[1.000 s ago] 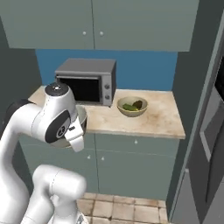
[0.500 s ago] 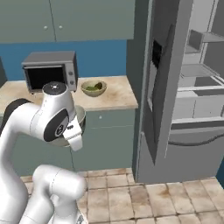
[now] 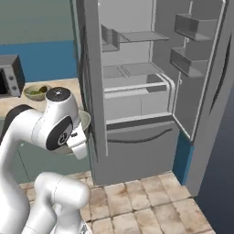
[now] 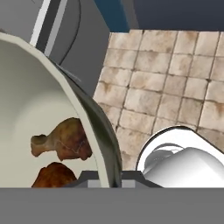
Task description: Place the bowl with the cucumber and avocado on the top shelf of the fridge. Place the bowl with the chicken drumsticks on the second highest shelf of the fridge.
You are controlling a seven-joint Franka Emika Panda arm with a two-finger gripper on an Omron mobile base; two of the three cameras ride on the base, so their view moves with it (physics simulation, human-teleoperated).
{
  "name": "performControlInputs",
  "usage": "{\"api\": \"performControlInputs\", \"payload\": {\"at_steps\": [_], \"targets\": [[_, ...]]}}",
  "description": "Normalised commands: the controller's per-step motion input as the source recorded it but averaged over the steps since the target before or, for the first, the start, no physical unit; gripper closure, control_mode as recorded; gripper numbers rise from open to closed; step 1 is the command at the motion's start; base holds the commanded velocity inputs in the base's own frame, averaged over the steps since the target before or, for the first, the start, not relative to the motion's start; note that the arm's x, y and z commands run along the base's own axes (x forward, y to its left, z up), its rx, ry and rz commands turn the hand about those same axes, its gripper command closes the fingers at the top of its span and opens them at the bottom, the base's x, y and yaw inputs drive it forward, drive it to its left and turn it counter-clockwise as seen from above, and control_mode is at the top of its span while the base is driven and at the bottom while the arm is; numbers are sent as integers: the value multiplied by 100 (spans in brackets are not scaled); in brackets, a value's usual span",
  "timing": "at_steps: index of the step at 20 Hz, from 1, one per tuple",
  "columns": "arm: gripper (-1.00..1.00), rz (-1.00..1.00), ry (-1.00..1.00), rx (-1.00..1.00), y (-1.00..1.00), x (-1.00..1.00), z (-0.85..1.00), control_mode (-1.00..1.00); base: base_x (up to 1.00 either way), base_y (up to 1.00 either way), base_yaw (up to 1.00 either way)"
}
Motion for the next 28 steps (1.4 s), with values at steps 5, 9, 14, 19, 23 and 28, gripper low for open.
{"api": "performControlInputs", "payload": {"at_steps": [5,9,14,19,23,28], "targets": [[100,0,0,0,0,0,0,100,28,-100,-3],[100,0,0,0,0,0,0,100,54,-100,22],[100,0,0,0,0,0,0,100,37,-84,51],[100,0,0,0,0,0,0,100,37,-31,38],[100,0,0,0,0,0,0,100,29,13,25],[100,0,0,0,0,0,0,100,47,0,13]]}}
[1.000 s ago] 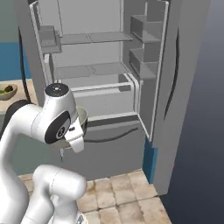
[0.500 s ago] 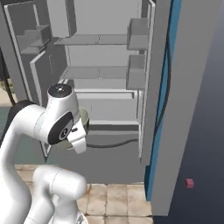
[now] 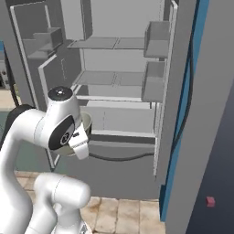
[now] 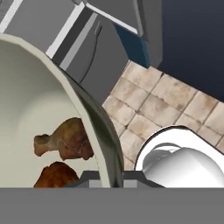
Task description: Place the bowl with the cucumber and avocado on the top shelf of the fridge. Place the bowl with the chicken drumsticks on the second highest shelf of the fridge.
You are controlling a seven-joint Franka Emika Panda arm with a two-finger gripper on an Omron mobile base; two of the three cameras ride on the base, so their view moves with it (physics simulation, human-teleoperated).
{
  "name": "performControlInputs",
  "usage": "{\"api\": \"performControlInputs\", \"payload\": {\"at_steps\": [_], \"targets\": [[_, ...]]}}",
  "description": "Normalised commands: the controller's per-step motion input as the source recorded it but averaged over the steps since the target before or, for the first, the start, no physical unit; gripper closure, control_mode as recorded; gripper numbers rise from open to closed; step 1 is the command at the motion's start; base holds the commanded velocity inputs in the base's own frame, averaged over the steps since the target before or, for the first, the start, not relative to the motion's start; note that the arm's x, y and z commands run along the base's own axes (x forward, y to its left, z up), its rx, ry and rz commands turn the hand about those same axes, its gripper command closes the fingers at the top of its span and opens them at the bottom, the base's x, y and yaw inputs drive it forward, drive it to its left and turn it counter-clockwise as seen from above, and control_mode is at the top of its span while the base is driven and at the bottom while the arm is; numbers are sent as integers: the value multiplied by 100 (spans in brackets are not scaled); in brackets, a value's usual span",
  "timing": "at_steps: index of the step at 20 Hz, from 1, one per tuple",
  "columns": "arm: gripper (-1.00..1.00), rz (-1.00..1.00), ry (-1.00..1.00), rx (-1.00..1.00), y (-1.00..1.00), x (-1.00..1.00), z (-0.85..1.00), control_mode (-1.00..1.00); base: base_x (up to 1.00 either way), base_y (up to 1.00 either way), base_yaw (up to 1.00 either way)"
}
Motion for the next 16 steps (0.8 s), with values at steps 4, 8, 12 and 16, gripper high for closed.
{"api": "performControlInputs", "payload": {"at_steps": [4,8,12,16], "targets": [[100,0,0,0,0,0,0,100,62,18,0],[100,0,0,0,0,0,0,100,76,27,0],[100,0,0,0,0,0,0,100,78,9,0],[100,0,0,0,0,0,0,100,69,8,0]]}}
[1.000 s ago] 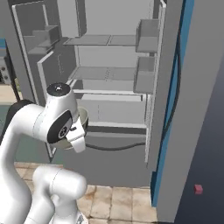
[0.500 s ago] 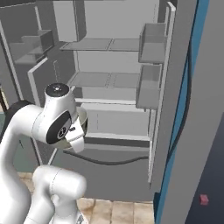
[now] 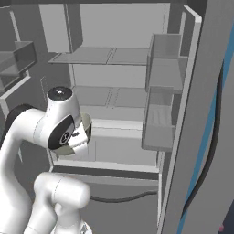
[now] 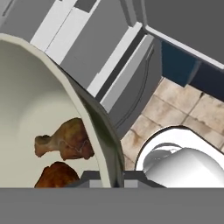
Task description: Place the bowl with the cucumber and avocado on the top shelf of the fridge. Place the bowl with the chicken drumsticks on the second highest shelf of the fridge.
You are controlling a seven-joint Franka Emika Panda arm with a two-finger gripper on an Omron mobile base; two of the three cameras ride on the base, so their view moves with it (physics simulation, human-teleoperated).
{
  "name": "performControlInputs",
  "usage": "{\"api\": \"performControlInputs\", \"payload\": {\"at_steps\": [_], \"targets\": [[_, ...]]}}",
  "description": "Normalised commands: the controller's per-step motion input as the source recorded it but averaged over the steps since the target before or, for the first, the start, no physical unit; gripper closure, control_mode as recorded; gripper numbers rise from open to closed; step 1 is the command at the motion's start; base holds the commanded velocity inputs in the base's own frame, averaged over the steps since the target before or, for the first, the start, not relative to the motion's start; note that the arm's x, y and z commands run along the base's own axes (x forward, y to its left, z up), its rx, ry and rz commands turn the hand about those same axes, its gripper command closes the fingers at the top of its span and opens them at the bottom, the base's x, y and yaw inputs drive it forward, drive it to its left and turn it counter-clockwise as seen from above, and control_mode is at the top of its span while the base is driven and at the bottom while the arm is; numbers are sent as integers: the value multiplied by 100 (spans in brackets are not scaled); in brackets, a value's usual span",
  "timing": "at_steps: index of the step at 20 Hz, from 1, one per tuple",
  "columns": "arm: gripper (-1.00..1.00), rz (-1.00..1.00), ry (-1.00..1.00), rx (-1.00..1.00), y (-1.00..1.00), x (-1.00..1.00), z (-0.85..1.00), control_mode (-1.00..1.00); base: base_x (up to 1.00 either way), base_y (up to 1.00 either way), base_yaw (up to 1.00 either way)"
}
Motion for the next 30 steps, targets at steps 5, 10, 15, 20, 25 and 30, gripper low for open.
{"api": "performControlInputs", "payload": {"at_steps": [5,10,15,20,25,30], "targets": [[100,-6,-2,3,1,40,8,-100,12,2,0],[100,-24,-3,20,0,51,13,-100,0,0,0],[100,-28,-5,27,0,32,3,-100,0,0,0],[100,-3,-18,-1,1,-1,2,-100,0,0,0],[100,-2,-14,-1,3,75,1,-100,0,0,0],[100,-1,0,0,0,93,0,-100,0,0,0]]}}
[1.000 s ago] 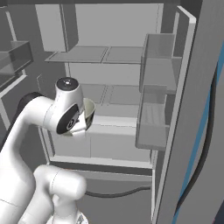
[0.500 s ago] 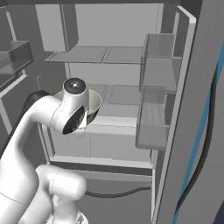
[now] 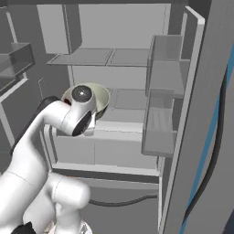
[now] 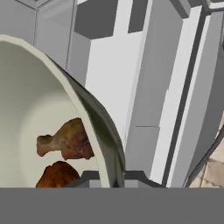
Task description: Place the bowl with the cucumber and avocado on the top shelf of the fridge. Place the bowl with the chicken drumsticks on the second highest shelf of the fridge.
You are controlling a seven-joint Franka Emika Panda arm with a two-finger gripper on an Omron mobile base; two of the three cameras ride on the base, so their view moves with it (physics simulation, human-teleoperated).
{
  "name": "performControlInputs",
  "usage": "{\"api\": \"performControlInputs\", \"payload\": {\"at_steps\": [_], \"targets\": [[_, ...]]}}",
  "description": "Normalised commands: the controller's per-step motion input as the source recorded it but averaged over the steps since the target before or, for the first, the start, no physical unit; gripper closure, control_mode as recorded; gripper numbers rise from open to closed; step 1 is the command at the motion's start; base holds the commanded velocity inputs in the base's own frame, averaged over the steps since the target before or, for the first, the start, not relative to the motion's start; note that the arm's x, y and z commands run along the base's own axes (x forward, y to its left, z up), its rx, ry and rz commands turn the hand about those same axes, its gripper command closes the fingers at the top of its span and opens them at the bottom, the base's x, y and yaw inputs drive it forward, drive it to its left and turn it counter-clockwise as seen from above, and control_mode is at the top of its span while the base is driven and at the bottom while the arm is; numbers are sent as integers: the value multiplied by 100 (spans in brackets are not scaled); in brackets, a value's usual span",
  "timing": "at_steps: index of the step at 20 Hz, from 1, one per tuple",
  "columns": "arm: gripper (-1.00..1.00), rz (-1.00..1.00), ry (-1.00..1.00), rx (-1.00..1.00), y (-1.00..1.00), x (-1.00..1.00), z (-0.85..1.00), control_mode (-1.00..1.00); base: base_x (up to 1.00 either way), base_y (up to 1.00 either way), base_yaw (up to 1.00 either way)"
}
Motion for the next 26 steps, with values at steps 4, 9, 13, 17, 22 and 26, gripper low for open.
{"api": "performControlInputs", "payload": {"at_steps": [4,9,13,17,22,26], "targets": [[100,-2,9,1,0,86,8,-100,0,0,0],[100,-4,11,0,1,97,1,-100,0,0,0],[100,0,6,-2,0,74,-36,-100,0,0,0],[100,0,1,0,0,86,-3,-100,0,0,0],[100,0,0,-3,0,89,-17,-100,0,0,0],[100,0,0,-5,0,90,-33,-100,0,0,0]]}}
